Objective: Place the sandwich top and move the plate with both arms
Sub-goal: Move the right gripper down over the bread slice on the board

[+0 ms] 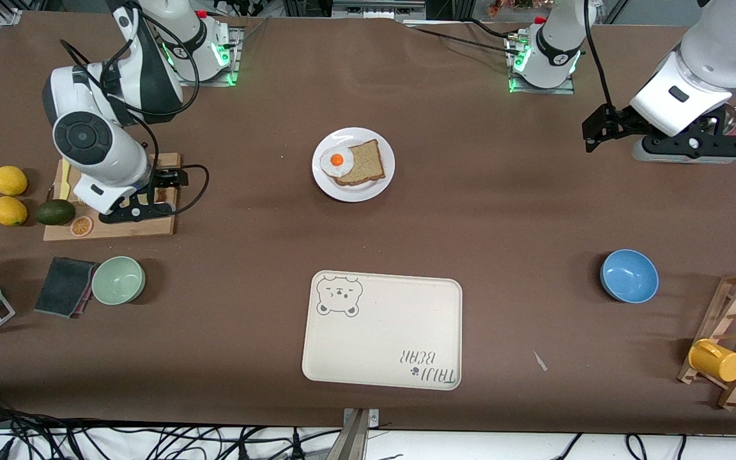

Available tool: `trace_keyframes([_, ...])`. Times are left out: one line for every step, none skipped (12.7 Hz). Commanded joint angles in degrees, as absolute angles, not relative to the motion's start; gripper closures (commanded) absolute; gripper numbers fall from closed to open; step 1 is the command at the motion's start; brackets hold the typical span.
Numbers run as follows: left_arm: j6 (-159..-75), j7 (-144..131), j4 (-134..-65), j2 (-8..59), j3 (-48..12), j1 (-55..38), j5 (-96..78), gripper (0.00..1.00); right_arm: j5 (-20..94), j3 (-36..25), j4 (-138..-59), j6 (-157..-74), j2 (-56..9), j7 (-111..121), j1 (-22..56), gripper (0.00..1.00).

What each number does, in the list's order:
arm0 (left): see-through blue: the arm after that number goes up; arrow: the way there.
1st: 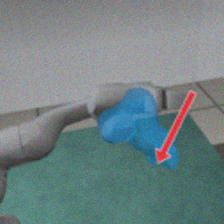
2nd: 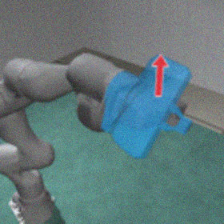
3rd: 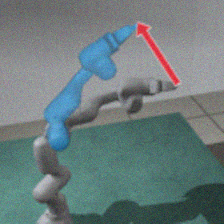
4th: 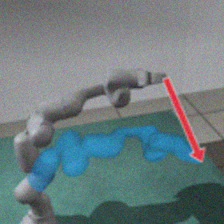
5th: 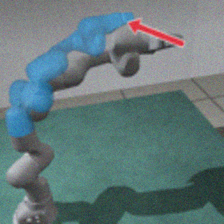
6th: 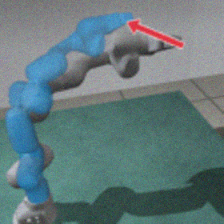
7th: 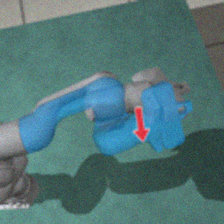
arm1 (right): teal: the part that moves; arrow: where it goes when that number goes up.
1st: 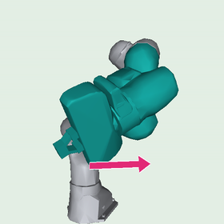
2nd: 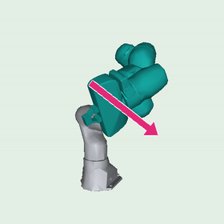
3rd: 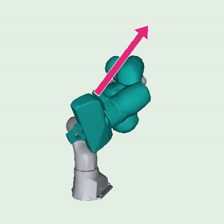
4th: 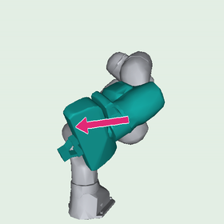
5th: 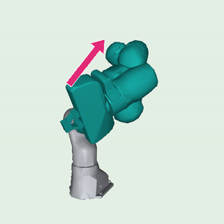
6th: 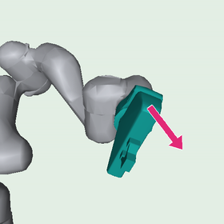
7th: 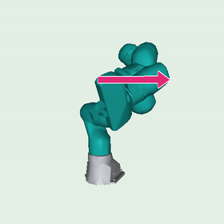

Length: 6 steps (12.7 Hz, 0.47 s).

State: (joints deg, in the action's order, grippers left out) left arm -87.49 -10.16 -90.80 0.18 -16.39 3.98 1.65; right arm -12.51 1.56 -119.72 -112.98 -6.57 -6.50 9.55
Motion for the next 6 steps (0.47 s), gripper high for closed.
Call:
trace_keyframes([-86.31,-10.37,-89.65,0.00,-16.61,4.22,2.37,0.00,-14.23,-1.74,-132.60,-125.03,-2.55,-6.42,9.23,0.00])
trace_keyframes([-86.31,-10.37,-89.74,0.00,-16.79,4.22,2.37,0.00,-15.11,-3.32,-134.89,-128.64,-3.07,-5.98,9.23,0.00])
trace_keyframes([-86.31,-10.11,-89.74,0.00,-16.70,4.22,2.37,0.00,-16.07,-4.30,-136.74,-131.28,-4.21,-5.98,9.23,0.00])
trace_keyframes([-86.40,-9.85,-89.74,0.00,-16.44,4.22,2.37,0.00,-16.61,-5.44,-137.71,-133.92,-6.48,-5.98,9.14,0.00])
trace_keyframes([-86.40,-9.84,-89.74,0.00,-16.44,4.22,2.46,0.00,-16.70,-6.41,-137.72,-135.69,-9.11,-5.89,9.14,0.00])
trace_keyframes([-86.31,-9.84,-89.74,0.00,-16.44,4.22,2.37,0.00,-17.05,-7.02,-137.72,-136.66,-11.05,-5.80,9.14,0.01])
